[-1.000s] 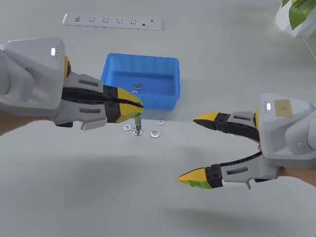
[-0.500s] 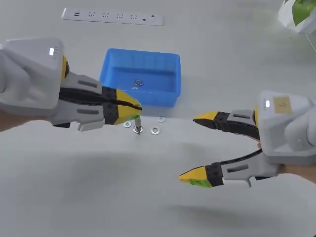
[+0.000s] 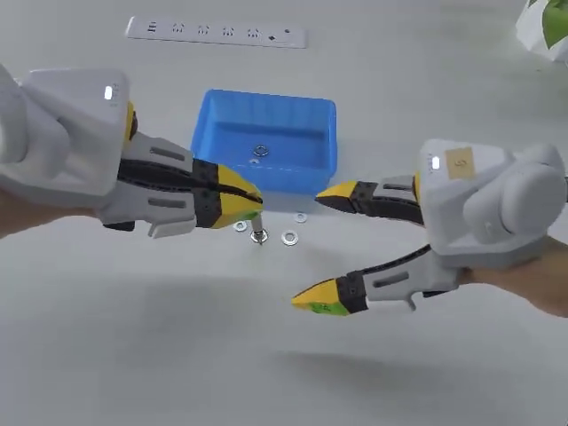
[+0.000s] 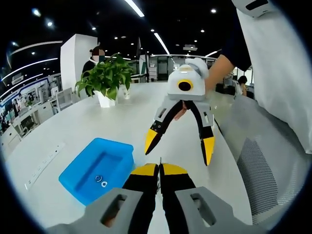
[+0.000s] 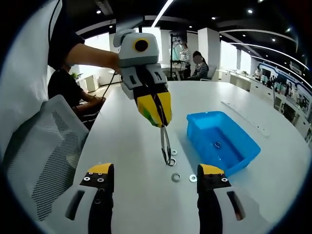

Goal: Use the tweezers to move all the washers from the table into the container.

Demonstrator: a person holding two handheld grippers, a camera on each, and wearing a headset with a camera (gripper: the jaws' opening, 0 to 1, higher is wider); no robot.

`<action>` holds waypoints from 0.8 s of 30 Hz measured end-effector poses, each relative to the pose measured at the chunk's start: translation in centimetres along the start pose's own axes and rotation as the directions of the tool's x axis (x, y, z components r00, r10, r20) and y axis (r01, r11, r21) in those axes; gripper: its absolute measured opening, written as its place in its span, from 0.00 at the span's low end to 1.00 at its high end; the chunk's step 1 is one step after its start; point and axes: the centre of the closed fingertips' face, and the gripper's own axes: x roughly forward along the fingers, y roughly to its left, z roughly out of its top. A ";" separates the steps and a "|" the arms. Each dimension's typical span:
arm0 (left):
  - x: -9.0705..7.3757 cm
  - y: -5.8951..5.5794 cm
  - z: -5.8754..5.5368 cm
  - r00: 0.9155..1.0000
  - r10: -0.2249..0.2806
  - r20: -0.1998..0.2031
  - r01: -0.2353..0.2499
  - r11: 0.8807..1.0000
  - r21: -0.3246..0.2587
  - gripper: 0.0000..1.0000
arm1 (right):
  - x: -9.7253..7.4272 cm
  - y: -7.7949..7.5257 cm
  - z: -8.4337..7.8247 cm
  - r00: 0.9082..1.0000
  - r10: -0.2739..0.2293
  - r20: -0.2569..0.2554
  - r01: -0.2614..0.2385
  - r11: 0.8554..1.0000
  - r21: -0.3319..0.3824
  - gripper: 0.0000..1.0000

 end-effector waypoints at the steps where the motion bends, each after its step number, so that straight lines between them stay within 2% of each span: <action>1: 0.0 0.0 0.0 1.000 -0.002 -0.003 0.002 1.000 0.001 0.05 | 0.5 -0.2 0.3 1.000 0.005 0.005 -0.005 1.000 -0.001 0.69; 7: 0.0 -0.1 -0.1 1.000 -0.008 -0.014 0.008 1.000 -0.003 0.05 | 2.8 -0.8 1.0 1.000 0.026 0.005 -0.026 0.999 -0.045 0.59; 13: -0.1 -0.4 -0.4 1.000 -0.009 -0.028 0.009 1.000 0.001 0.05 | 3.6 -1.3 0.8 0.999 0.048 -0.013 -0.049 0.997 -0.052 0.45; 18: 0.0 -0.1 -0.4 1.000 0.002 -0.024 -0.003 1.000 -0.010 0.05 | 4.4 -1.4 0.4 0.996 0.073 -0.044 -0.076 0.993 -0.086 0.30; 24: 0.1 -0.2 -0.5 1.000 -0.001 -0.027 0.001 1.000 -0.006 0.05 | 5.3 -1.4 0.1 0.992 0.098 -0.079 -0.107 0.987 -0.121 0.24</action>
